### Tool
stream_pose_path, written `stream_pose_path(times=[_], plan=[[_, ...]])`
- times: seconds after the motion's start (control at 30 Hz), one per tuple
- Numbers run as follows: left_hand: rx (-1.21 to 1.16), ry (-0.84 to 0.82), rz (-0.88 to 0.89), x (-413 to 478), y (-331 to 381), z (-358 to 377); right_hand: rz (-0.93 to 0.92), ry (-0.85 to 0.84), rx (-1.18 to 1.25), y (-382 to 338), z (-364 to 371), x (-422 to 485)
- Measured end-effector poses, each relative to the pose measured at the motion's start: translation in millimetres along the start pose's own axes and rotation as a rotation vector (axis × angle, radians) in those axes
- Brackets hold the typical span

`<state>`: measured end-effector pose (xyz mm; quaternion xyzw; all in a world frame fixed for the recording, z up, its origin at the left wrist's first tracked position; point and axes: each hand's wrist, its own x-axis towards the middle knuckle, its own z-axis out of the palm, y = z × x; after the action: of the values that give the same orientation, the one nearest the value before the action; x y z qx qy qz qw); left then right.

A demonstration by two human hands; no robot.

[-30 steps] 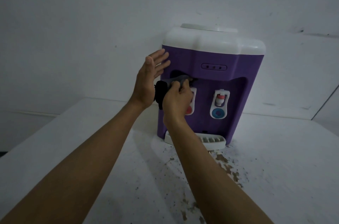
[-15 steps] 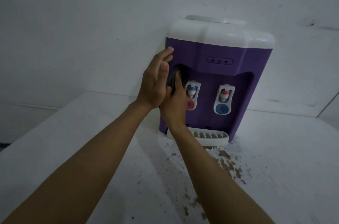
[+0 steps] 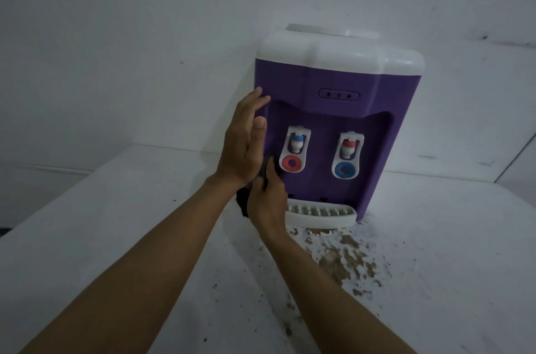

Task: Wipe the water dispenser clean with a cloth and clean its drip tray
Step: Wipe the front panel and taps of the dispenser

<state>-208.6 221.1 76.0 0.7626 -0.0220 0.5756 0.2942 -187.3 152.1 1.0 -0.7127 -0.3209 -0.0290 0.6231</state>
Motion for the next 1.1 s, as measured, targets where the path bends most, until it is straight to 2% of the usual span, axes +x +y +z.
stream_pose_path(times=[0.07,0.13,0.3,0.4,0.57,0.73,0.9,1.1], plan=[[0.010,-0.009,0.012,-0.4,1.6,-2.5,-0.124,0.049,0.054,-11.4,2.2,14.5],[0.031,-0.032,0.005,-2.2,1.1,-5.1,-0.172,0.063,0.057,-12.1,3.0,25.2],[0.023,-0.068,-0.028,-13.4,-7.6,-4.6,-0.290,-0.018,-0.022,14.7,-0.5,17.9],[0.036,-0.071,-0.053,-17.5,-9.9,-0.1,-0.361,-0.092,-0.232,31.5,-15.7,9.5],[0.076,-0.067,-0.062,-17.6,-3.7,4.2,-0.547,-0.164,-0.889,60.3,-46.3,6.9],[0.085,-0.076,-0.077,-19.2,1.6,3.2,-0.448,-0.207,-1.073,61.6,-68.2,13.8],[0.097,-0.084,-0.086,-20.8,6.8,5.8,-0.371,-0.165,-1.066,73.4,-88.5,17.1],[0.100,-0.088,-0.092,-20.8,8.5,8.0,-0.306,0.034,-0.815,64.9,-84.6,16.6]])
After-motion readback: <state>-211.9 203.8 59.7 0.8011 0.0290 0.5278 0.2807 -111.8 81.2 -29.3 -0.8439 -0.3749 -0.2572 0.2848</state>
